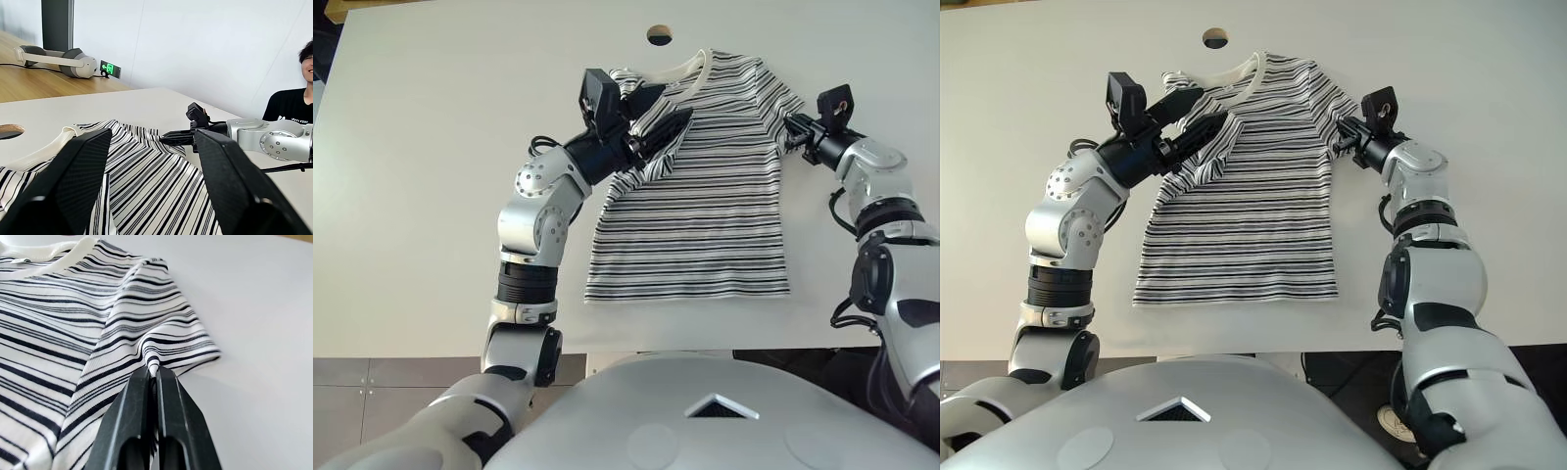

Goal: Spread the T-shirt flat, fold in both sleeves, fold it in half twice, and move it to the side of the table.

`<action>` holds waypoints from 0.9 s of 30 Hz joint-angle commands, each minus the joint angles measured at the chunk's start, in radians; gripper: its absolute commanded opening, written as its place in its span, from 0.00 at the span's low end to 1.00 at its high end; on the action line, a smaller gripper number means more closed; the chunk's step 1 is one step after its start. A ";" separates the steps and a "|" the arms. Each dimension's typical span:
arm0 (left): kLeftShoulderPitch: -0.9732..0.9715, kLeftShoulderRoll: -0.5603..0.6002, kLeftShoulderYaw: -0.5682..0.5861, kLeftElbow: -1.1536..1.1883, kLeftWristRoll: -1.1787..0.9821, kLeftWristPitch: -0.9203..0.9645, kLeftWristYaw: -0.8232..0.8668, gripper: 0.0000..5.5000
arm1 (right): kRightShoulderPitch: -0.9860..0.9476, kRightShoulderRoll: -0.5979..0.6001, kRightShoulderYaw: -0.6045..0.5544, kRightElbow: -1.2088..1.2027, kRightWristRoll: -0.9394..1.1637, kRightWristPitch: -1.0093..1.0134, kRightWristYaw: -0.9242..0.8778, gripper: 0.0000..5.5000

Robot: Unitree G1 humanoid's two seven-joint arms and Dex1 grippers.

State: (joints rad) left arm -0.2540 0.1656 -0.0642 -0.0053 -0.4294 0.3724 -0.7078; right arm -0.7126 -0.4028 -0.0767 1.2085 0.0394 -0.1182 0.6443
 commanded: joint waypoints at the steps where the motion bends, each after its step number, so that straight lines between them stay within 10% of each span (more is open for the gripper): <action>1: -0.026 0.001 0.009 0.013 -0.003 0.001 0.008 0.58 | 0.017 -0.017 0.008 -0.078 -0.006 -0.018 0.026 0.03; 27: -0.034 -0.007 0.013 0.056 -0.004 -0.003 0.012 0.58 | 0.191 -0.119 0.567 -0.534 -0.910 -0.240 -0.648 0.03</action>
State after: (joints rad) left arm -0.2675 0.1577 -0.0622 0.0365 -0.4318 0.3722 -0.7010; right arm -0.5127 -0.5049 0.4573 0.6798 -0.8181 -0.3780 0.0304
